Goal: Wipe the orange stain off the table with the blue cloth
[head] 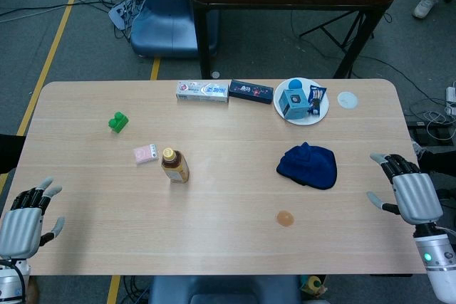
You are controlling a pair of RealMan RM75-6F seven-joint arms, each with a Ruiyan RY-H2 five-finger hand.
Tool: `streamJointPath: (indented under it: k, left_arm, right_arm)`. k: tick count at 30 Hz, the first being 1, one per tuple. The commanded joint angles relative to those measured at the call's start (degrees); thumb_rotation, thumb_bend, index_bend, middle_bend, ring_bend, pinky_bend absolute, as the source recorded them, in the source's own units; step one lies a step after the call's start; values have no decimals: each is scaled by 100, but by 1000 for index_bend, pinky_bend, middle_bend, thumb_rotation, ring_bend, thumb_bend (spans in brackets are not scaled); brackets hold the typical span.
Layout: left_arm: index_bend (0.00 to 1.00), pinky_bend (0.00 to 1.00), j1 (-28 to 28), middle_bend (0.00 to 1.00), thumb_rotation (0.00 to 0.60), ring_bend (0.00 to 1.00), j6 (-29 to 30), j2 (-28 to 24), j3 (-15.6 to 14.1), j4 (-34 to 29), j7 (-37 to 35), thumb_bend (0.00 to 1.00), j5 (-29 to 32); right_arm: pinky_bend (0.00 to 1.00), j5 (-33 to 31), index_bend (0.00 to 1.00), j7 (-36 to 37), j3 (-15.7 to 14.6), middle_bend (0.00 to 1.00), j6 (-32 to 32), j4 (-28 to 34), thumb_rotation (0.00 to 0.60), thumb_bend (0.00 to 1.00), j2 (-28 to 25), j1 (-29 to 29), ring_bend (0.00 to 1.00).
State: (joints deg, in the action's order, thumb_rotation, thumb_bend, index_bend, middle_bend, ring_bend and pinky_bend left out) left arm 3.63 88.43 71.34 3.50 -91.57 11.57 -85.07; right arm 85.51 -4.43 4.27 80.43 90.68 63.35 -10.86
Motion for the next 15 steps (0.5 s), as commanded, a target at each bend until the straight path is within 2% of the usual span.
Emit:
streamJointPath:
  k: [1,8,15]
  left_arm:
    - [245,159,1,125,600,178,-9,3,-2,-1,3,274,8]
    - [245,159,0,125,600,178,-29,2,-12,-27,42,274,31]
    - [245,159,-17,125,600,178,38,25,-27,-16,12,274,-36]
  right_arm:
    - [313,-5,209,-6,4,256,-18,8,600,292,-3,-8,201]
    - [313,-87,209,-108,50,256,-329,58,600,292,-22,-183,201]
    - [313,-492,209,-348,265,254,-1347,70,600,292,45,-814,201]
